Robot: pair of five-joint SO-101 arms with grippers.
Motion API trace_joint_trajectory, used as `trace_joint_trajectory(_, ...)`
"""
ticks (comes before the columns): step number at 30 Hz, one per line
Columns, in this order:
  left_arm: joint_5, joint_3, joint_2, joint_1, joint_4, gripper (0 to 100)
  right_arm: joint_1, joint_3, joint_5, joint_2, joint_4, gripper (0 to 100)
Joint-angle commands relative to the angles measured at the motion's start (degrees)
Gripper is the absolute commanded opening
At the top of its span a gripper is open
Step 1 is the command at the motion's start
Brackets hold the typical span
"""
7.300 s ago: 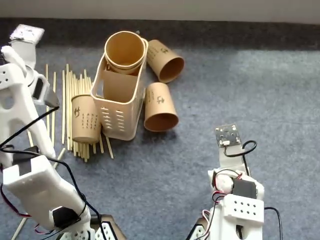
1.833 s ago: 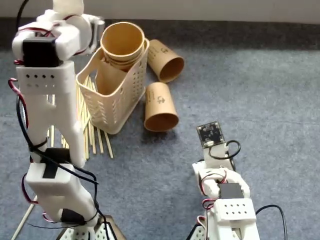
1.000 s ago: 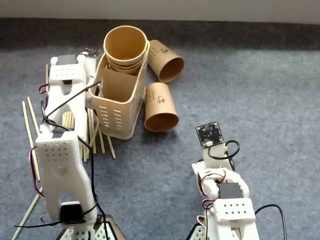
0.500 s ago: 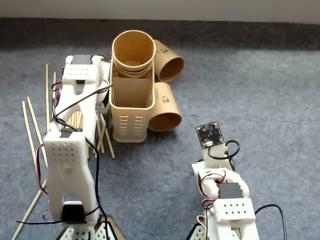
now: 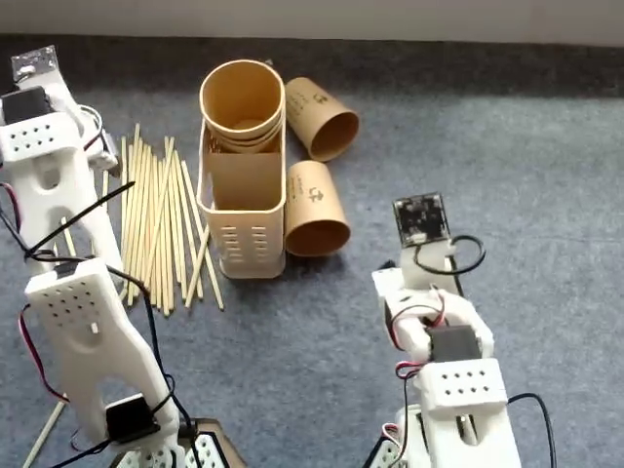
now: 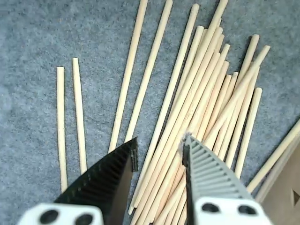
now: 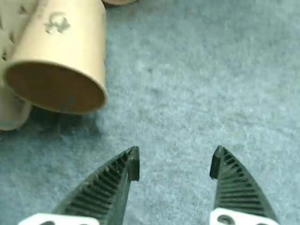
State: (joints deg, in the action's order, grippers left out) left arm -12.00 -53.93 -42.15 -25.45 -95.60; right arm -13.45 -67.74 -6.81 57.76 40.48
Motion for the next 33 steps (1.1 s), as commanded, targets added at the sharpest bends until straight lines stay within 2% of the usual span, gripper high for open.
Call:
trace_joint_trajectory(1,-1.41,-2.15,0.75,1.63,0.53,17,-8.57,11.56,-7.74,-7.69,-0.13,24.5)
trace_joint_trajectory(4,-1.41,-2.07,0.75,1.71,1.76,17,-17.54,12.44,-29.8,-12.18,4.97,24.5)
trace_joint_trajectory(6,-1.23,-1.98,0.75,1.01,3.43,17,-20.88,12.53,-42.46,-15.25,7.08,24.5)
trace_joint_trajectory(8,-1.14,-1.89,0.66,-0.04,4.92,17,-21.41,12.7,-50.55,-18.24,6.46,24.5)
trace_joint_trajectory(10,-1.05,-1.8,0.57,-0.92,5.71,17,-20.97,12.62,-55.82,-21.41,1.36,24.5)
trace_joint_trajectory(15,2.64,-1.8,0.04,-1.63,6.15,17,-16.57,12.79,-61.54,-29.05,-12.44,24.5)
trace_joint_trajectory(18,2.9,-2.15,-1.89,-1.89,6.15,17,-15.78,13.93,-62.95,-31.6,-16.13,24.5)
trace_joint_trajectory(23,3.43,-2.15,-5.49,-2.51,8.79,17,-14.64,14.37,-62.77,-30.2,-15.08,24.5)
trace_joint_trajectory(29,4.75,-2.15,-6.99,-2.77,10.29,17,-16.48,14.29,-62.95,-15.34,-3.3,24.5)
trace_joint_trajectory(33,4.84,-2.15,-6.99,-2.68,10.11,17,-16.48,14.29,-63.12,-8.31,-1.54,24.5)
